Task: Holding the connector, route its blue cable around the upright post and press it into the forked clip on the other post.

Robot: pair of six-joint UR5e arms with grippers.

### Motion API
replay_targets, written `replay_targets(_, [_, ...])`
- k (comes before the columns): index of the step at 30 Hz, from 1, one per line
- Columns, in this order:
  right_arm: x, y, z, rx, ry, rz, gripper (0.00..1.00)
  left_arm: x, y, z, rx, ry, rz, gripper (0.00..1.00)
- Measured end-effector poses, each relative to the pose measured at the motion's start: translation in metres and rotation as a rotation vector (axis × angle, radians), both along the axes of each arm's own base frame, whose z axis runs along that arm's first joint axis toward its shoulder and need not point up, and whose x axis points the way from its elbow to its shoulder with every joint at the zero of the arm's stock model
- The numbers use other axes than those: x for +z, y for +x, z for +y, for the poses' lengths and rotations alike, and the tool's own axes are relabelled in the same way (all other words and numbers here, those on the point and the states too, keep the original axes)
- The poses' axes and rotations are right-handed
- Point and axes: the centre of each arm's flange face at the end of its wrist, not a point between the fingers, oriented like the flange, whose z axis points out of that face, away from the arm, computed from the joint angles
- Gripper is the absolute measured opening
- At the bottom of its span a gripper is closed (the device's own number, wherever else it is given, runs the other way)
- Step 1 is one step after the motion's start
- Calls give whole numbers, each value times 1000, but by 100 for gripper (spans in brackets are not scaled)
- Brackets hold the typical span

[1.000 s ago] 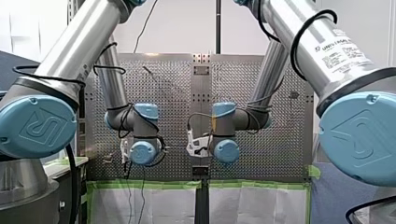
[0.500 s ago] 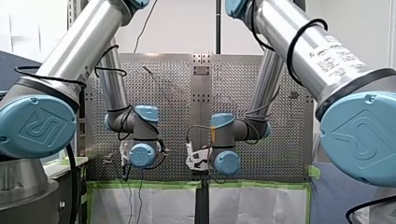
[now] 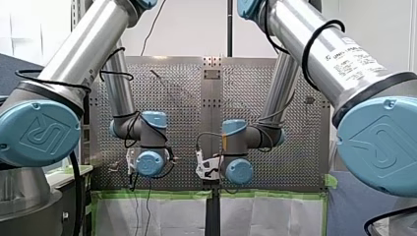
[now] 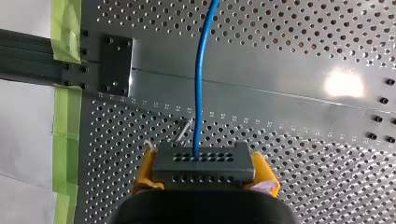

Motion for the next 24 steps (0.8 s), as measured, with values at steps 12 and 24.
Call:
replay_targets(12, [-1, 2, 1, 0, 3, -2, 0, 1, 0, -3, 0, 3, 0, 0])
replay_targets(24, [21, 41, -1, -10, 42, -101, 0, 42, 2, -26, -10, -26, -35, 0])
